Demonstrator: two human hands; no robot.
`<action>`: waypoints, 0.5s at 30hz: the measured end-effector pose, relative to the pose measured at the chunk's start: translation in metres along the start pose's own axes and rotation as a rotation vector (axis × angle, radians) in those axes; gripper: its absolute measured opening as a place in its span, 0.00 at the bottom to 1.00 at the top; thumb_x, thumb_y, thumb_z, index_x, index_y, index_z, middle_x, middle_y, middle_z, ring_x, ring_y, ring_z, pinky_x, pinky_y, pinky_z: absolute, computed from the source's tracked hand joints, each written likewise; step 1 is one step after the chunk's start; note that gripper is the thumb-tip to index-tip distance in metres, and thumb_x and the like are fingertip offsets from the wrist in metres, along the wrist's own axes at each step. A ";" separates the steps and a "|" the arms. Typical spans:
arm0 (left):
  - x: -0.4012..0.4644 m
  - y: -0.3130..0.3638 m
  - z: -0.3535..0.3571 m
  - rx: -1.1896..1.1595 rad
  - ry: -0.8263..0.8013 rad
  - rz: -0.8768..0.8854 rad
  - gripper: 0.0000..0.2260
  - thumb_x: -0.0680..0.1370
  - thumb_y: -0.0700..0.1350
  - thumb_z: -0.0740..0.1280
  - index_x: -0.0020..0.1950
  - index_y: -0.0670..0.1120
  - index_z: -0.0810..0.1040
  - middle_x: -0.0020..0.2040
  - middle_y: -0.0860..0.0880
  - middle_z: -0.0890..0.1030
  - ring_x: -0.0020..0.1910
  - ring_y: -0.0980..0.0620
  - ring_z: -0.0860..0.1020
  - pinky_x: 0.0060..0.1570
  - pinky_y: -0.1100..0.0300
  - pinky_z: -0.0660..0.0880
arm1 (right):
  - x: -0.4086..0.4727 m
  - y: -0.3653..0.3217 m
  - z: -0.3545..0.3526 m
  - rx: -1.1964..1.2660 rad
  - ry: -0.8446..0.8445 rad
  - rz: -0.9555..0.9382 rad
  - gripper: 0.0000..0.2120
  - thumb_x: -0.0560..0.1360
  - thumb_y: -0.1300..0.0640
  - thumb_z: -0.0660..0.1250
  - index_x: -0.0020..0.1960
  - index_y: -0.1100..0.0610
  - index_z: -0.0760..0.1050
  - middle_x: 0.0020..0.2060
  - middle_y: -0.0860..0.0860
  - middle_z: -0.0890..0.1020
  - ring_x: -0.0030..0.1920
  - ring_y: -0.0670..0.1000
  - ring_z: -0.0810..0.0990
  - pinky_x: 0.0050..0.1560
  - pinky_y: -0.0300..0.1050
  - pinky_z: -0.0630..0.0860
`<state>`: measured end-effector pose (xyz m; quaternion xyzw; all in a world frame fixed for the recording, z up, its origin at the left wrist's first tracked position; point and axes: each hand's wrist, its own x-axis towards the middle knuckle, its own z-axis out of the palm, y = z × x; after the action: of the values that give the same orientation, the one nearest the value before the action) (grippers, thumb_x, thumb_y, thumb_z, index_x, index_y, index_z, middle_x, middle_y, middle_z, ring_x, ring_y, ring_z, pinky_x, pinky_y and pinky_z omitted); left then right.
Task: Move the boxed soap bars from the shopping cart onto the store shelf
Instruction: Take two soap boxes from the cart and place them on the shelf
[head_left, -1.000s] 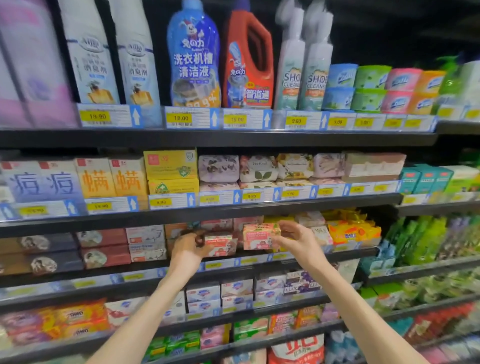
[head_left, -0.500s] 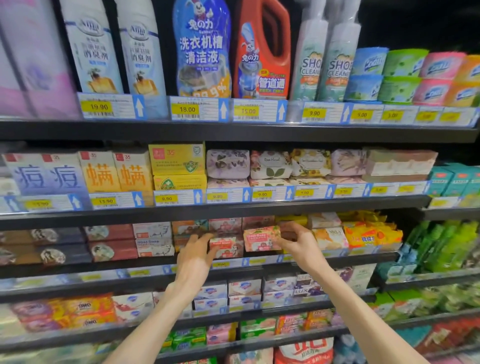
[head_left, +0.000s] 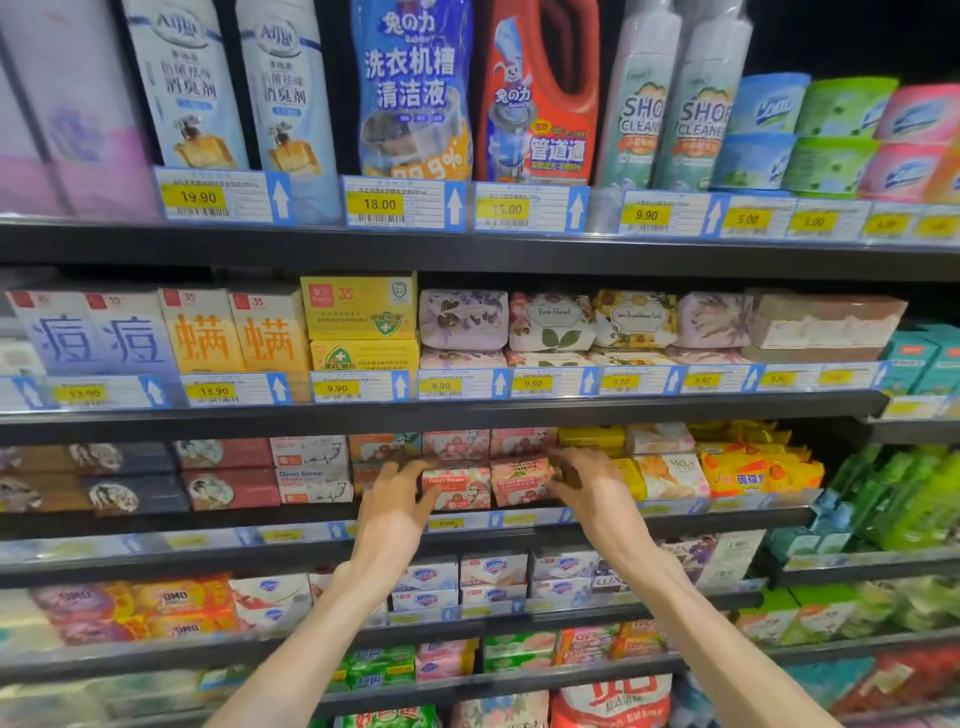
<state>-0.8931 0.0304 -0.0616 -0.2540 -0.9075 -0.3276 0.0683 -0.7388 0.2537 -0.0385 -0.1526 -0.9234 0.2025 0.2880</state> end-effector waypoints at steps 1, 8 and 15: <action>0.000 0.000 0.000 -0.008 0.001 0.003 0.17 0.80 0.53 0.68 0.68 0.52 0.76 0.63 0.46 0.76 0.53 0.47 0.82 0.53 0.50 0.81 | 0.001 0.003 0.004 -0.078 0.020 -0.019 0.18 0.74 0.56 0.74 0.64 0.55 0.79 0.56 0.52 0.81 0.59 0.54 0.75 0.58 0.46 0.75; -0.002 0.002 0.001 -0.011 0.012 -0.004 0.17 0.80 0.52 0.69 0.68 0.51 0.77 0.62 0.47 0.76 0.53 0.47 0.82 0.53 0.52 0.81 | 0.004 0.005 0.016 -0.269 0.087 -0.020 0.15 0.70 0.58 0.77 0.57 0.57 0.82 0.53 0.54 0.80 0.55 0.57 0.72 0.56 0.52 0.76; -0.003 0.004 0.003 0.018 0.032 0.001 0.16 0.80 0.52 0.68 0.68 0.53 0.77 0.62 0.47 0.77 0.52 0.47 0.82 0.52 0.53 0.81 | 0.005 0.005 0.019 -0.325 0.087 0.007 0.16 0.70 0.58 0.77 0.56 0.56 0.82 0.53 0.54 0.80 0.56 0.57 0.72 0.56 0.52 0.77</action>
<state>-0.8882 0.0337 -0.0620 -0.2486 -0.9089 -0.3236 0.0854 -0.7531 0.2547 -0.0533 -0.2090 -0.9301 0.0446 0.2986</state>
